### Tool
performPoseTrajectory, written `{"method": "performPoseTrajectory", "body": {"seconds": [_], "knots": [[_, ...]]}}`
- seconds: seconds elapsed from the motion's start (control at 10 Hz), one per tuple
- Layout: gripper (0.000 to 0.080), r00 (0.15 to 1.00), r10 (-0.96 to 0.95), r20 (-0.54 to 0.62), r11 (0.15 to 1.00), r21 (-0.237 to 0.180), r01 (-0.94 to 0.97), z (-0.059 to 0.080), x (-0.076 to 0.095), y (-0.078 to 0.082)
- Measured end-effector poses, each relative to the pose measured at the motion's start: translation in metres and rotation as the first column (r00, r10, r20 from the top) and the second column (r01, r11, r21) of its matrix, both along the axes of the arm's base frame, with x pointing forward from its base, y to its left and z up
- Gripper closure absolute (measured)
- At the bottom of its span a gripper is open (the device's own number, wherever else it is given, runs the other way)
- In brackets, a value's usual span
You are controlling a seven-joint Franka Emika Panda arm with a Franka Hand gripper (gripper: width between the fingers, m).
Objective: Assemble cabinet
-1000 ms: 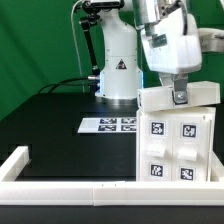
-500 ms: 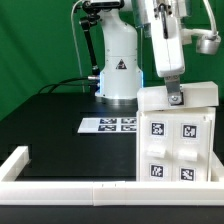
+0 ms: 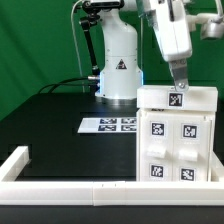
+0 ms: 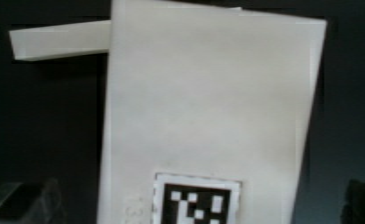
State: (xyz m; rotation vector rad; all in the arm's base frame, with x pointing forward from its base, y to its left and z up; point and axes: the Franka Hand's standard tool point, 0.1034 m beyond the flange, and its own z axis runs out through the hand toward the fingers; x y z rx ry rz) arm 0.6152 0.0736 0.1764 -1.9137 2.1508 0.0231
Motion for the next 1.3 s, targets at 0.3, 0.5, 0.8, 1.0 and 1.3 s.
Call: {"method": "performPoseTrajectory", "body": {"seconds": [0.3, 0.5, 0.8, 1.0, 1.3], "knots": [[0.0002, 0.998, -0.050, 0.035, 0.998, 0.031, 0.049, 0.007, 0.004, 0.004], [0.0002, 0.998, 0.049, 0.049, 0.999, 0.008, -0.049, 0.006, 0.004, 0.003], [0.0002, 0.873, 0.479, 0.089, 0.877, -0.090, -0.472, 0.013, 0.011, 0.003], [0.0002, 0.675, 0.733, 0.077, 0.677, -0.165, -0.717, 0.016, 0.016, 0.006], [0.0002, 0.479, 0.877, 0.048, 0.478, -0.198, -0.856, 0.014, 0.024, 0.009]]}}
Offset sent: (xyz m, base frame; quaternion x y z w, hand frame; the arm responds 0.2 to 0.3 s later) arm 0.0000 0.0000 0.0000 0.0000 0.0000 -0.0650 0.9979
